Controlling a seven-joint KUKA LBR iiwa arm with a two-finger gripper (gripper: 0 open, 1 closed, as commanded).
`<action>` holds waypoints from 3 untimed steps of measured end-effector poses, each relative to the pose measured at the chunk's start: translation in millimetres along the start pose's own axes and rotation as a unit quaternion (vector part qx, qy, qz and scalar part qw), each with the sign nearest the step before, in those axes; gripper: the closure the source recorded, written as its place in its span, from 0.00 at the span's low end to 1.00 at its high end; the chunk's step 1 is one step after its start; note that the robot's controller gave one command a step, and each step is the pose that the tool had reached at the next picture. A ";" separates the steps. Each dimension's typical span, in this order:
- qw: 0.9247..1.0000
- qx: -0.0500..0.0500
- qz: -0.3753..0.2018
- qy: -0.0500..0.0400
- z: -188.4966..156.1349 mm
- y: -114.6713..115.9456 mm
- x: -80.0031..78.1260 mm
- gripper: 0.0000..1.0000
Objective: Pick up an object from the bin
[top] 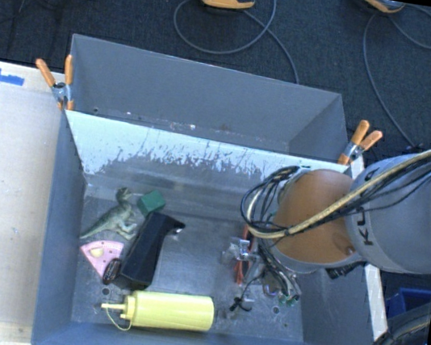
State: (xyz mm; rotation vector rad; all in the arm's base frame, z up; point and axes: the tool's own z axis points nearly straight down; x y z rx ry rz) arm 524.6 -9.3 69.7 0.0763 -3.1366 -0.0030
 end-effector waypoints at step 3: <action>1.000 0.002 -0.007 -0.001 -0.1 -20.1 -69.9 0.00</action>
Offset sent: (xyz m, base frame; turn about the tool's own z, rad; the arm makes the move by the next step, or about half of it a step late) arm 0.0329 -0.0418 0.0003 -0.0918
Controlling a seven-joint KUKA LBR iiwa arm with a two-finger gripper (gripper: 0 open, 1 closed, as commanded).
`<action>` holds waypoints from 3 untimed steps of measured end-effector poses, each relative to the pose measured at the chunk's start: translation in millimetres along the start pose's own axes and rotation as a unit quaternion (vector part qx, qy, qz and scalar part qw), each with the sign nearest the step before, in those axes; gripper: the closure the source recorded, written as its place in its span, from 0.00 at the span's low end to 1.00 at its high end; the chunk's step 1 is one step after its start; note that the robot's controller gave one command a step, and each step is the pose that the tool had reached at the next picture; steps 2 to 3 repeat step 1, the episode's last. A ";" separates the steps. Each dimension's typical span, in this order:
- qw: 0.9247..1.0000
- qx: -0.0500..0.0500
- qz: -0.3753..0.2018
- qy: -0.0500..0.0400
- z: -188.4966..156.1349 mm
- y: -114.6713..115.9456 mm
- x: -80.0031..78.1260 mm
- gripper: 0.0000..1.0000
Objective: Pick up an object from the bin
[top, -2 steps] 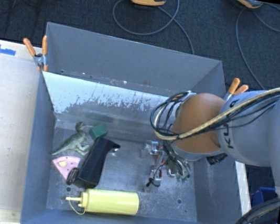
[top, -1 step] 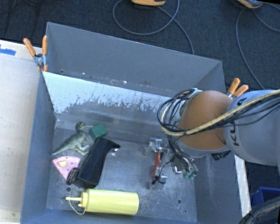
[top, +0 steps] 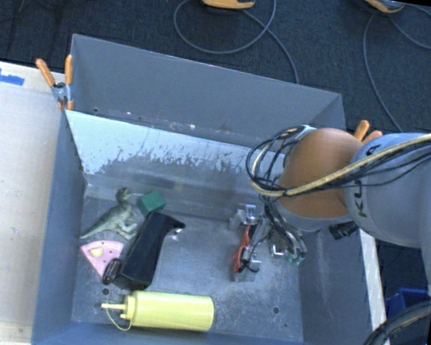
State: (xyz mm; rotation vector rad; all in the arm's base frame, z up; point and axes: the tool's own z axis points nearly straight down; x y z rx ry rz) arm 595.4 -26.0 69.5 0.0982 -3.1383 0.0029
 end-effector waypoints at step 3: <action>1.000 -0.004 0.005 -0.002 -9.4 -26.5 -13.4 0.00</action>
Offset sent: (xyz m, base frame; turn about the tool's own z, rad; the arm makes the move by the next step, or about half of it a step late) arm 0.0146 -0.0240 0.0005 0.0379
